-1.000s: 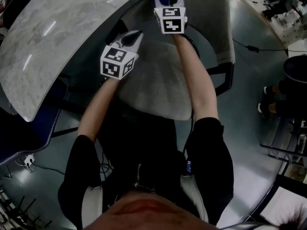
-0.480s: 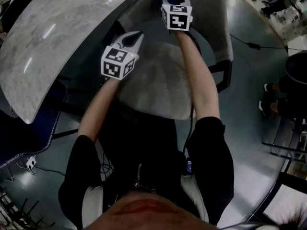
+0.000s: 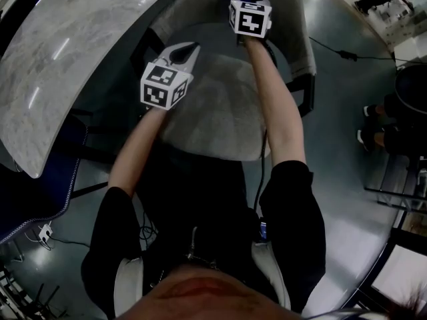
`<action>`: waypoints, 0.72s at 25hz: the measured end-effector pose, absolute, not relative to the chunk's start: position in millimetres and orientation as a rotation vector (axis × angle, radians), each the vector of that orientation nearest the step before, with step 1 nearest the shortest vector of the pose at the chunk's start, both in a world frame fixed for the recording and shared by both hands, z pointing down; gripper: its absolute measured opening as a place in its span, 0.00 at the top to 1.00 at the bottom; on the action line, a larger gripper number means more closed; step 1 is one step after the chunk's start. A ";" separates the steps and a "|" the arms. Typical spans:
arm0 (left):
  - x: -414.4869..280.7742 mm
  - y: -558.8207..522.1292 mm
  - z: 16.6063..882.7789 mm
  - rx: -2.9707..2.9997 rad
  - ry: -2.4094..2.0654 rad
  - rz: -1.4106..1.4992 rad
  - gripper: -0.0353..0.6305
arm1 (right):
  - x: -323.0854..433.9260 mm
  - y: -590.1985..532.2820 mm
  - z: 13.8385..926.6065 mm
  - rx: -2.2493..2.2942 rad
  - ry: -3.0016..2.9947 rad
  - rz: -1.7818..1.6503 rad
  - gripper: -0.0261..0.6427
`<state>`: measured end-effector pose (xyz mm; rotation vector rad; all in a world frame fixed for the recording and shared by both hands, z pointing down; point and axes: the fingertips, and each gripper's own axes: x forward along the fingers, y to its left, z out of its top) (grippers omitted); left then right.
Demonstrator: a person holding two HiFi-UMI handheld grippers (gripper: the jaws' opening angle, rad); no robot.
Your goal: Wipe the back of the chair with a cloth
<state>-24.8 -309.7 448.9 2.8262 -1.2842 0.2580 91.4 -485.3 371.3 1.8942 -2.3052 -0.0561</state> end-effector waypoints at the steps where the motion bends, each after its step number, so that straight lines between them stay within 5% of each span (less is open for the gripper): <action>1: -22.6 -309.4 449.1 2.828 -1.278 0.257 0.93 | 97.6 -484.4 374.0 1.910 -2.290 -0.039 0.74; 18: 24.5 -298.7 450.6 2.888 -1.158 0.253 0.93 | 185.0 -447.2 389.8 2.146 -2.123 0.081 0.74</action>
